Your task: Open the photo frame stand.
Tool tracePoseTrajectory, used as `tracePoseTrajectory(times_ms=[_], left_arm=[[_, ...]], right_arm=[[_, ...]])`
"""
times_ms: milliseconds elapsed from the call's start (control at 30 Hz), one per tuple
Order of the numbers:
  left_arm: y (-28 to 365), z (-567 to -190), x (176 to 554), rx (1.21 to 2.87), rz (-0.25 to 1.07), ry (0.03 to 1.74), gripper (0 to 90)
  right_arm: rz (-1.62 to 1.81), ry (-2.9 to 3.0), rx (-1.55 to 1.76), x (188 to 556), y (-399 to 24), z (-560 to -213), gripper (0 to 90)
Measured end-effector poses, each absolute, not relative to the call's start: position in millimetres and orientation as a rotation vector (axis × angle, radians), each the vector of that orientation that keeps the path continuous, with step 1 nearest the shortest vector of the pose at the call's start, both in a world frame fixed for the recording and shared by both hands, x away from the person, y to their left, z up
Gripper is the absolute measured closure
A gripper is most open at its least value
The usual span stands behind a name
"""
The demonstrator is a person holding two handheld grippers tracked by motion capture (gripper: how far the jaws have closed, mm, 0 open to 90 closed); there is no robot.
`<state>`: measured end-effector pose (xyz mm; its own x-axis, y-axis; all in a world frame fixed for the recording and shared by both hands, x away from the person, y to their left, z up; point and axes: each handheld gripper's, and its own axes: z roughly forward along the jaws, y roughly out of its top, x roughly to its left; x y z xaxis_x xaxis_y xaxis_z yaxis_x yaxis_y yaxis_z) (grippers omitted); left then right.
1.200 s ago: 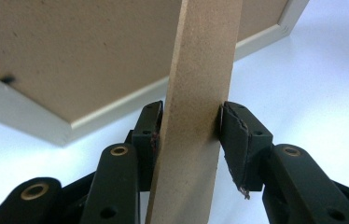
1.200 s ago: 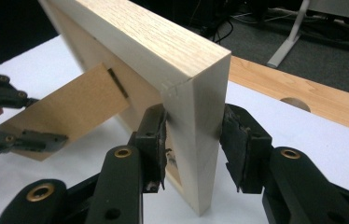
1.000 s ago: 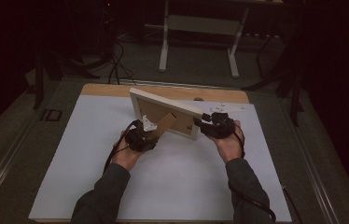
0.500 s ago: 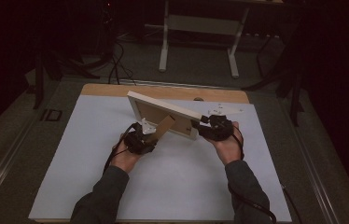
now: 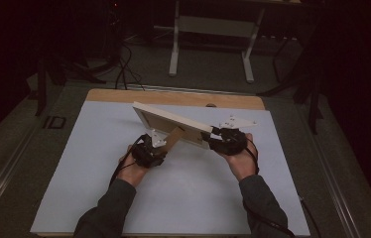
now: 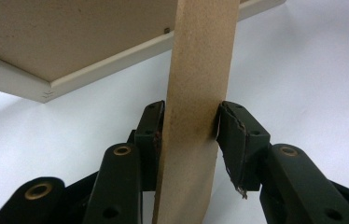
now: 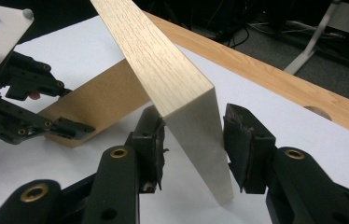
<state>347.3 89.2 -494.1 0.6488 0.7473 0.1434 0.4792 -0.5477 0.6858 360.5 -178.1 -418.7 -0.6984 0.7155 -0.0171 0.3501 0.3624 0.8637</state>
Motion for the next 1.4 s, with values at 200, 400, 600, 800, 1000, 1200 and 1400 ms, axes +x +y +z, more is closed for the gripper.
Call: tracePoseTrajectory(times_ms=[200, 400, 600, 800, 1000, 1200, 1400], left_arm=[[90, -495, 347, 2.249, 0.561, 0.949, 62.8], [91, -495, 347, 2.249, 0.555, 0.944, 61.7], [92, -493, 346, 2.237, 0.537, 0.939, 56.1], [96, -490, 346, 2.214, 0.526, 0.948, 53.7], [98, -487, 344, 2.185, 0.502, 0.951, 52.3], [100, -483, 342, 2.161, 0.491, 0.951, 51.7], [107, -478, 342, 2.107, 0.450, 0.976, 51.6]], right_arm=[[1.286, 2.234, 0.928, 359, -178, -420, 57.8], [1.288, 2.234, 0.928, 359, -178, -420, 57.7], [1.293, 2.238, 0.936, 359, -179, -420, 57.2], [1.299, 2.237, 0.942, 359, -179, -420, 56.8], [1.306, 2.233, 0.959, 360, -181, -421, 54.5], [1.303, 2.240, 0.966, 359, -183, -422, 53.9], [1.310, 2.237, 0.968, 357, -186, -425, 53.9]])
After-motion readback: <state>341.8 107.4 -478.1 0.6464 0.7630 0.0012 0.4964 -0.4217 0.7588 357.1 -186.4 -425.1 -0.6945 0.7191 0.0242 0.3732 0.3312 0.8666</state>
